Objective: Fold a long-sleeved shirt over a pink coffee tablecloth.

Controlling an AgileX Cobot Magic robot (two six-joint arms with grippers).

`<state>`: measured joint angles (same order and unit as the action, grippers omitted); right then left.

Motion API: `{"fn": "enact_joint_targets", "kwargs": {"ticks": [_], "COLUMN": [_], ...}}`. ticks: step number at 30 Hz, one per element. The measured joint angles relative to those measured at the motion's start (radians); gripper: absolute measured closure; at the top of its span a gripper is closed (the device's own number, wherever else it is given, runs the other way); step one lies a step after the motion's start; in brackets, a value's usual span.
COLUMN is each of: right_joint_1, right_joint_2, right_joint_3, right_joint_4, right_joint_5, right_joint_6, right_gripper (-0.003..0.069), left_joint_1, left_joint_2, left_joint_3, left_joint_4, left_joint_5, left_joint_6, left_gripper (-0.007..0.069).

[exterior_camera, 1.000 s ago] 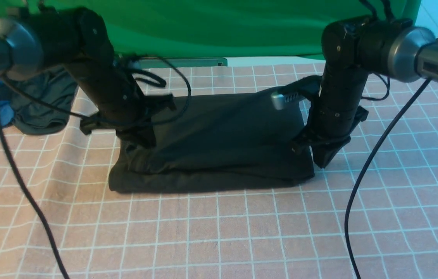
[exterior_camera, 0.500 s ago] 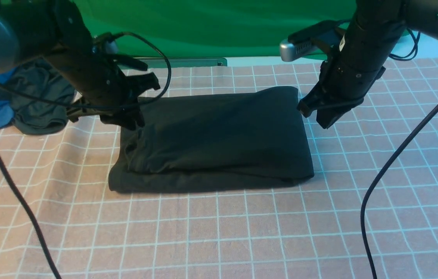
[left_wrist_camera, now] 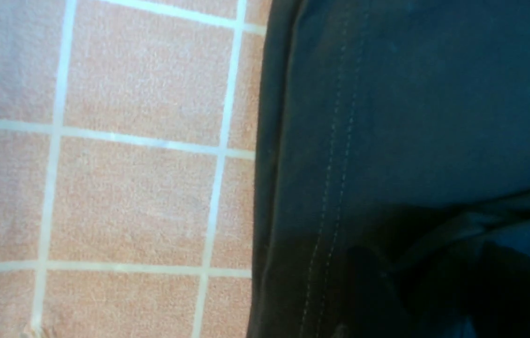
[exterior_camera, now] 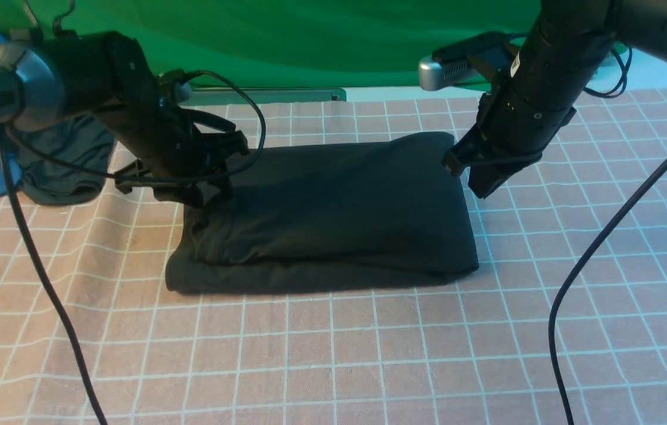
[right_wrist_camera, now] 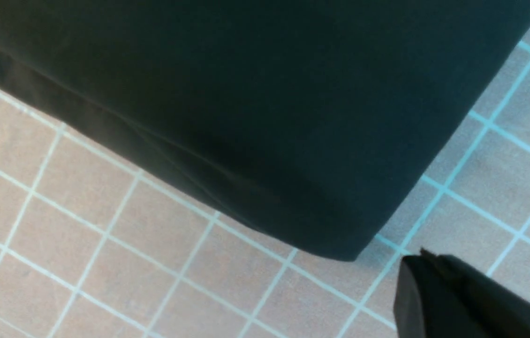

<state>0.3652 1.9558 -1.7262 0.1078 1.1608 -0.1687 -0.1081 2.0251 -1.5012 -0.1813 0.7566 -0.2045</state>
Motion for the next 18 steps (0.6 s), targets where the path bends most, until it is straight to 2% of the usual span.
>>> {"fn": "enact_joint_targets", "kwargs": {"ticks": [3, 6, 12, 18], "right_joint_1": [0.0, 0.0, 0.0, 0.0], "right_joint_2": [0.0, 0.0, 0.0, 0.0], "right_joint_3": [0.0, 0.0, 0.0, 0.0], "right_joint_4": [0.001, 0.001, 0.001, 0.002], "right_joint_5": [-0.005, -0.006, -0.006, -0.013], "right_joint_6": [0.0, 0.0, 0.0, 0.0], "right_gripper": [0.0623, 0.0623, 0.0623, 0.0623], "left_joint_1": [0.0, 0.0, 0.0, 0.0], "left_joint_2": [0.002, 0.002, -0.021, -0.095], "left_joint_3": [0.0, 0.0, -0.012, -0.022], "left_joint_4": [-0.023, -0.053, -0.038, 0.056], "left_joint_5": [0.0, 0.0, 0.017, -0.011], "left_joint_6": [0.06, 0.114, 0.13, 0.091], "left_gripper": [0.0519, 0.0598, 0.0611, 0.0611]}}
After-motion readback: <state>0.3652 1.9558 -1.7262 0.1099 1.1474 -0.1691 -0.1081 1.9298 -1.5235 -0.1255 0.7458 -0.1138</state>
